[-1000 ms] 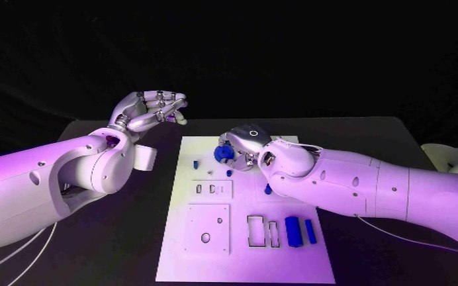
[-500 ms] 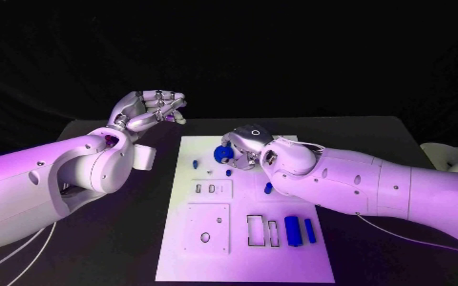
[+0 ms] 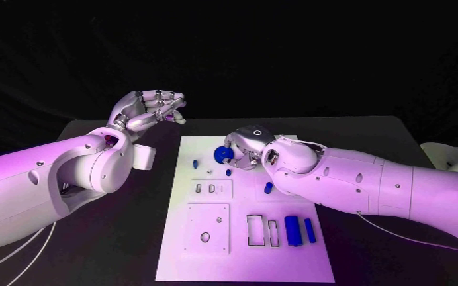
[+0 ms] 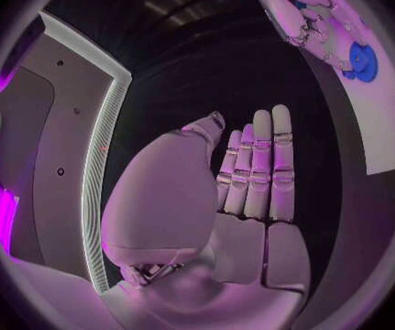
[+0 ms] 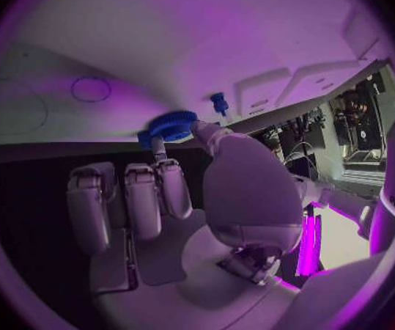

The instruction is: Assemble the parts on the task board

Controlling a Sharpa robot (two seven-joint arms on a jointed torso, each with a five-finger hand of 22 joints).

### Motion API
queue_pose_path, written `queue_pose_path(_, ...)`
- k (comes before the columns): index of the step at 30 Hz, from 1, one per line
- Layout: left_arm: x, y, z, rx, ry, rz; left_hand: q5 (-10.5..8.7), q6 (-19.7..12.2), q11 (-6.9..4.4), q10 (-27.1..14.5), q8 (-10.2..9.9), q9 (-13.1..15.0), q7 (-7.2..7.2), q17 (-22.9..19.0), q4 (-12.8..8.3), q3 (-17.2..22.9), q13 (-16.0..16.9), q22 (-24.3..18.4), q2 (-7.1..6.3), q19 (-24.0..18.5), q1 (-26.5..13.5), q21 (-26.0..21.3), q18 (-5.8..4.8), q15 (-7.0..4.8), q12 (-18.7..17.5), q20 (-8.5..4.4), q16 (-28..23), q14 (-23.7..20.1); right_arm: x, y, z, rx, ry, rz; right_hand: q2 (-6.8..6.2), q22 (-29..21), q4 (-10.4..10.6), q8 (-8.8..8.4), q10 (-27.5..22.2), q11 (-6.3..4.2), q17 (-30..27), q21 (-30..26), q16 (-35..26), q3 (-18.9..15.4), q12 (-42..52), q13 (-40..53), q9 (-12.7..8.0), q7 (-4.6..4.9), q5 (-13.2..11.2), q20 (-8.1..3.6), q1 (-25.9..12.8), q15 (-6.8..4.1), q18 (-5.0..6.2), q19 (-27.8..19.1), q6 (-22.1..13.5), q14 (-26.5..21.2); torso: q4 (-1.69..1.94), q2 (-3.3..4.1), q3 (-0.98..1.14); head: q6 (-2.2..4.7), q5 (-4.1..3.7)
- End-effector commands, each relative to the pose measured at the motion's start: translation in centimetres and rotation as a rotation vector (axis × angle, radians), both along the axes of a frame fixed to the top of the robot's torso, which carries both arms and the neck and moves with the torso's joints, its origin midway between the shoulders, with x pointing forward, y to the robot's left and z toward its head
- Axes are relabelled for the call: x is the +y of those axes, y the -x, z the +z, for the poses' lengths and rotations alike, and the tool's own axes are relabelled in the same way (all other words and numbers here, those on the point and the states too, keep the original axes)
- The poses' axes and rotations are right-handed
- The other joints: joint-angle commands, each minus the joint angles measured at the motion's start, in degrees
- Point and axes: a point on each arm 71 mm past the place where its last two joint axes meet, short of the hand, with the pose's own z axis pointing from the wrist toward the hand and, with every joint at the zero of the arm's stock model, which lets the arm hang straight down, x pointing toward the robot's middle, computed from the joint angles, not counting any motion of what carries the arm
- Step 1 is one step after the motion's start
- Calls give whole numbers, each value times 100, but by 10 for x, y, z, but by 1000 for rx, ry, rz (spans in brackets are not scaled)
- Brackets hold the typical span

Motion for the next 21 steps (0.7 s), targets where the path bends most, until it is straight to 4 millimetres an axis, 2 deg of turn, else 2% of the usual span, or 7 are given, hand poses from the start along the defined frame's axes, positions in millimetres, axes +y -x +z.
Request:
queue_pose_path(1,-1,0,1,-4,8,-14,-31,-48,28,20,-13,9,7,5,1,38,6,6,1,-38,22,40,6,-7,-20,-11,26,-33,-5,1,-1,9,-9,-10,33,1506,57,-16,51,3,1062,27,33,-1,33,697,13,-9,46,38,-56,51,-81,589,55,500,0,-3,-3,-3,-2)
queue_pose_path(5,0,0,1,-4,8,-12,-31,-48,28,20,-13,9,7,5,1,38,6,6,1,-38,22,40,6,-7,-20,-11,26,-33,-15,5,6,-39,-83,-10,55,1506,85,-9,67,-6,1063,27,33,7,50,714,26,-19,86,35,-55,45,-81,589,100,500,-1,-4,0,5,9)
queue_pose_path(9,1,0,1,-4,7,-9,-31,-48,28,20,-13,9,7,5,1,38,6,6,1,-38,22,40,6,-7,-20,-11,26,-33,-29,9,15,-69,-171,-2,56,1506,70,-8,59,-14,1020,27,19,28,37,703,36,-28,113,28,-2,34,-81,589,137,490,-23,-14,-8,18,8)
queue_pose_path(14,2,0,1,-4,6,-6,-31,-48,28,20,-13,9,7,5,1,38,6,6,1,-38,22,40,6,-7,-20,-11,26,-33,-56,11,28,-36,-249,-1,3,1506,-37,-84,60,-2,1034,27,22,76,35,707,34,-9,140,18,168,29,-81,589,90,493,-43,-25,-4,45,-6)
queue_pose_path(18,3,0,1,-4,5,-5,-31,-48,28,20,-13,9,7,5,1,38,6,6,1,-38,22,40,6,-7,-20,-11,26,-33,-88,5,34,108,-287,-29,-137,1506,-457,-193,8,-21,1004,27,9,182,-27,655,31,-41,60,-24,673,-34,-81,589,-8,483,-81,-44,-6,46,-13)
queue_pose_path(19,3,0,1,-3,5,-6,-30,-52,29,18,-17,10,7,11,-7,46,5,11,-1,-45,27,48,6,-7,-26,-11,25,-38,-98,4,34,146,-297,-38,-137,1506,-457,-193,8,-21,1004,27,9,182,-27,655,31,-41,60,-24,673,-34,-81,589,-8,483,-101,-52,-9,43,-14)
queue_pose_path(21,2,0,0,-3,6,-8,-30,-52,29,18,-17,10,7,11,-7,46,5,11,-1,-45,27,48,6,-7,-26,-11,25,-38,-117,3,34,207,-308,-52,-262,1506,-721,-233,-29,-103,1037,27,17,196,-67,623,43,-139,121,-78,931,-98,-81,589,-27,489,-111,-56,-10,58,-26)
